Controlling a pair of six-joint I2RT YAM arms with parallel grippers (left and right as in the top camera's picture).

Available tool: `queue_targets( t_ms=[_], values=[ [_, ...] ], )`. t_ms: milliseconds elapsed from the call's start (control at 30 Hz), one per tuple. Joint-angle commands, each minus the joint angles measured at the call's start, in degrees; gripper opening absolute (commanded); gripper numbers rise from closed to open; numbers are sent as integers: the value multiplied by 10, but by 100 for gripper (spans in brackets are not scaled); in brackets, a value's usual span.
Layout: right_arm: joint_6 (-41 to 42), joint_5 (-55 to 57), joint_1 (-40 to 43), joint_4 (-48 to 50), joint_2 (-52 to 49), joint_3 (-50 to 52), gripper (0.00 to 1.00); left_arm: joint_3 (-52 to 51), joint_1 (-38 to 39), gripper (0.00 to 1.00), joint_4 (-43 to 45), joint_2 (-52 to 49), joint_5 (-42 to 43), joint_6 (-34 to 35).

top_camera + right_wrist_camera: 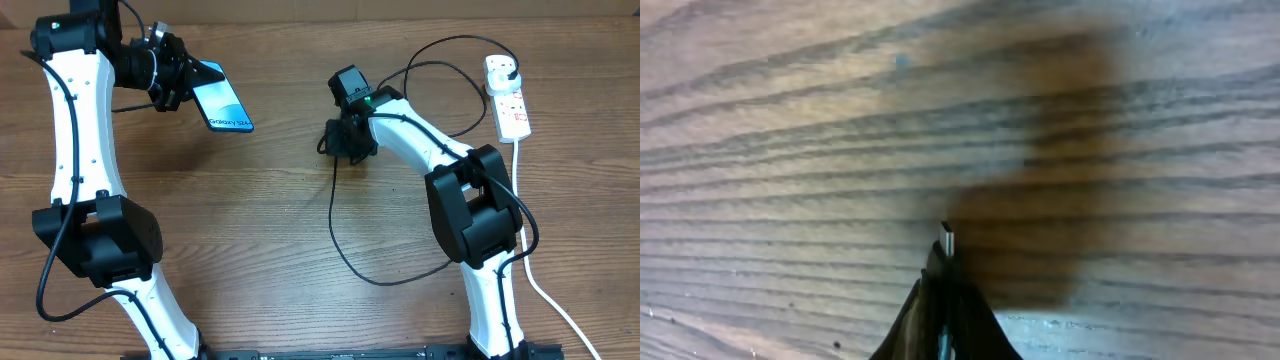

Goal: Plug charger to phone and switch on socket
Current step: 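Lower the right gripper onto the cable's USB-C end and close, then lift the cable end with the right gripper toward the phone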

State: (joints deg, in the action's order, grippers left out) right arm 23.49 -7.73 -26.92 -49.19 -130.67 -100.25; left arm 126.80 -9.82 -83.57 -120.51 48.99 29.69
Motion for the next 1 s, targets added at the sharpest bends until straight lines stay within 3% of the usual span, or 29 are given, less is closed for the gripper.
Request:
queue_targets(
  t_ms=[0,300,533,633,967],
  values=[
    [-46,-18,3,-41,7,-28,4,5,-2,4,-2,8,14,3],
    [-203,-343,17,-73,117,-30,4,5,-2,4,-5,8,16,-68],
    [-289,-567,15,-127,134,-30,4,5,1,4,-6,8,16,-159],
    [-324,-627,15,-155,134,-29,4,5,2,4,-11,8,17,-194],
    [-420,-742,14,-242,133,-26,4,5,9,4,16,8,77,-194]
  ],
)
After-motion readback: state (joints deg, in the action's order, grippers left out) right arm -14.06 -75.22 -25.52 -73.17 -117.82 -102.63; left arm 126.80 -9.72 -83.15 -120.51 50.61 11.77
